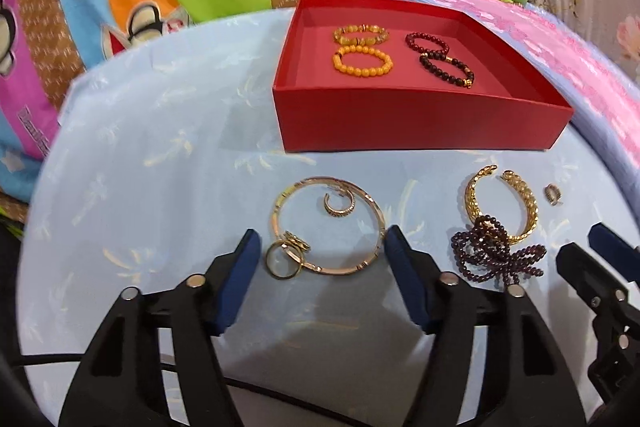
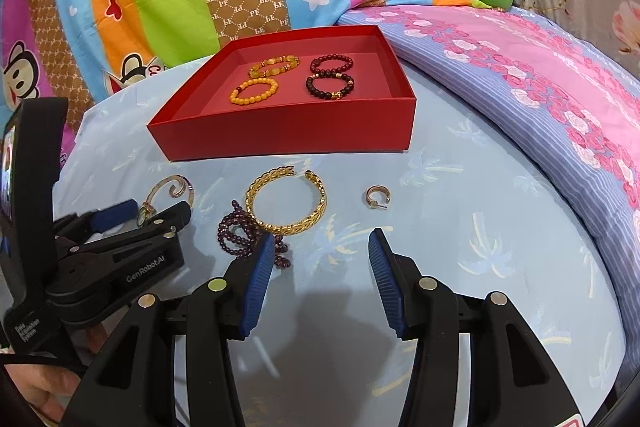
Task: Organize jewelry
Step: 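Move both tools back toward the gold bangles and ring on the sheet, then grasp the thin gold bangle with the left tool while the right tool grasps the twisted gold bangle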
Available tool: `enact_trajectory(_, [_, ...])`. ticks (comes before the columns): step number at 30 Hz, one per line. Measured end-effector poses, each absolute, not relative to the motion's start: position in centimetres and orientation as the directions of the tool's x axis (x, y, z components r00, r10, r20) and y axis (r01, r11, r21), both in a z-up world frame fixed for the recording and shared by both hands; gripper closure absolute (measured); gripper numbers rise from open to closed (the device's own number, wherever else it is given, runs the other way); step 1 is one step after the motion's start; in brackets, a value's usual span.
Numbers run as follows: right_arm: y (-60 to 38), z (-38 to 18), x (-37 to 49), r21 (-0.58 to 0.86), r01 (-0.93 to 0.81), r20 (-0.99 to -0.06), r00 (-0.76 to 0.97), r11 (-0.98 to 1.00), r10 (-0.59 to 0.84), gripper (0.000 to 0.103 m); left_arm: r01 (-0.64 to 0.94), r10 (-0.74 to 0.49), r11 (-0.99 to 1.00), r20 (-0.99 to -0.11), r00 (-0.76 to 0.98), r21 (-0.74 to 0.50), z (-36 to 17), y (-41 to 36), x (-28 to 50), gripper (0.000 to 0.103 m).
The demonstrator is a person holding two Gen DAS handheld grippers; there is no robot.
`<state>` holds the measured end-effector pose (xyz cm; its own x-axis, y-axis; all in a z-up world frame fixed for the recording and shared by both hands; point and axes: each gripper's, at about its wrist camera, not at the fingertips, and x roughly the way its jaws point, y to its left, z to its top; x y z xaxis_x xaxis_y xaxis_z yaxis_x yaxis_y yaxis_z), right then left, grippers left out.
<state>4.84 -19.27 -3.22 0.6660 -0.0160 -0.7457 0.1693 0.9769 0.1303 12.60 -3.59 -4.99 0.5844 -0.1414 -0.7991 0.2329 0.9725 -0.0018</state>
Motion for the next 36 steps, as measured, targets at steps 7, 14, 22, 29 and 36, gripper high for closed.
enact_trajectory(7, [-19.3,-3.3,6.2,0.140,0.170,-0.751,0.660,0.976,-0.007,0.055,0.260,-0.171,0.966,-0.793,0.585,-0.017,-4.8,-3.4,12.5,0.056])
enact_trajectory(14, [-18.1,-3.7,8.5,0.129,0.147,-0.763,0.646,0.981,0.003,0.051,0.280,-0.209,0.959,-0.796,0.568,-0.051,-4.8,-2.9,12.9,0.083])
enact_trajectory(22, [-16.9,-4.4,10.5,0.118,0.132,-0.776,0.630,0.984,0.008,0.036,0.254,-0.221,0.963,-0.793,0.568,-0.087,-4.6,-1.9,13.0,0.064])
enact_trajectory(29, [-16.7,-5.5,11.3,0.107,0.136,-0.797,0.604,0.985,0.003,0.036,0.201,-0.199,0.975,-0.790,0.580,-0.097,-4.6,-0.3,13.2,0.041])
enact_trajectory(36, [-16.9,-5.5,10.8,0.082,0.137,-0.798,0.602,0.987,-0.017,0.046,0.222,-0.206,0.971,-0.789,0.578,-0.090,-4.3,-1.2,14.3,0.033])
